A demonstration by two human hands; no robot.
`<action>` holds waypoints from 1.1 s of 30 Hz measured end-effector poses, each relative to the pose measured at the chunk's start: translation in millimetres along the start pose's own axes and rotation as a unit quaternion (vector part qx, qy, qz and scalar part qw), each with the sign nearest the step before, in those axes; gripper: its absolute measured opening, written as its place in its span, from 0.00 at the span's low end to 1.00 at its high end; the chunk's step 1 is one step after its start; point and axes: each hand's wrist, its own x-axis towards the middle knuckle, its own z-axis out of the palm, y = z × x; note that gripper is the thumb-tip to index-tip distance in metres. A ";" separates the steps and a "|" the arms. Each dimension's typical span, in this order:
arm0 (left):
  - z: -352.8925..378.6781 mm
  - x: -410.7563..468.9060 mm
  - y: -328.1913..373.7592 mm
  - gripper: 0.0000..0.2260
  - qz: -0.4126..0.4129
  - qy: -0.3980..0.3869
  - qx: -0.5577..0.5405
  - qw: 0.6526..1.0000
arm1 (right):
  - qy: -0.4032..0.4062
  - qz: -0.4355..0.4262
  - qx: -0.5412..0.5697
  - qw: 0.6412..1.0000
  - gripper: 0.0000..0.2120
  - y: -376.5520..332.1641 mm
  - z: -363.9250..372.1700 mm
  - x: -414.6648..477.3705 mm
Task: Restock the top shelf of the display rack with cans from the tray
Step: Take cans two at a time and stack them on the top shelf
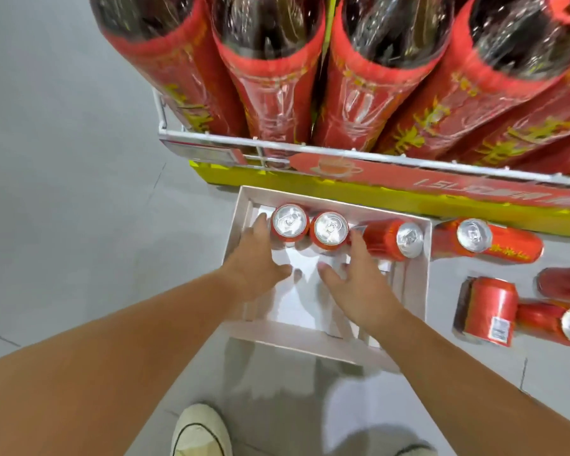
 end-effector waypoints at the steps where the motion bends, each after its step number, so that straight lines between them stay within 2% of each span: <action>1: 2.3 7.4 -2.0 0.39 0.007 0.014 -0.018 1.000 | 0.011 0.001 0.023 1.000 0.35 3.1 2.9 6.6; 4: 8.7 25.7 -5.7 0.37 0.058 0.055 -0.075 0.994 | 0.056 -0.010 0.033 0.998 0.35 11.6 11.8 20.6; 8: 10.3 31.0 -2.8 0.36 0.093 0.064 -0.141 0.984 | 0.127 -0.018 -0.002 0.992 0.31 11.1 19.9 30.4; 14: 9.2 33.7 -5.4 0.31 0.110 0.089 -0.156 0.978 | 0.193 -0.028 0.001 0.981 0.26 10.7 26.8 41.1; 17: 9.1 26.6 -4.4 0.28 0.071 0.083 -0.180 0.978 | 0.180 -0.029 0.040 0.982 0.23 11.6 25.7 35.8; 21: 4.2 15.0 -4.6 0.28 -0.007 0.011 -0.292 0.956 | 0.129 -0.003 0.117 0.985 0.21 10.1 18.7 19.5; 26: -19.9 -6.4 2.2 0.30 -0.019 -0.067 -0.336 0.939 | 0.082 0.016 0.213 0.973 0.21 3.9 1.8 1.6; 29: -35.7 -23.3 6.6 0.33 -0.034 -0.094 -0.349 0.932 | 0.073 0.029 0.251 0.965 0.16 -6.1 -14.7 -10.6; 33: -56.0 -51.3 28.7 0.28 -0.068 -0.102 -0.410 0.904 | 0.058 0.033 0.263 0.962 0.14 -28.7 -37.9 -24.6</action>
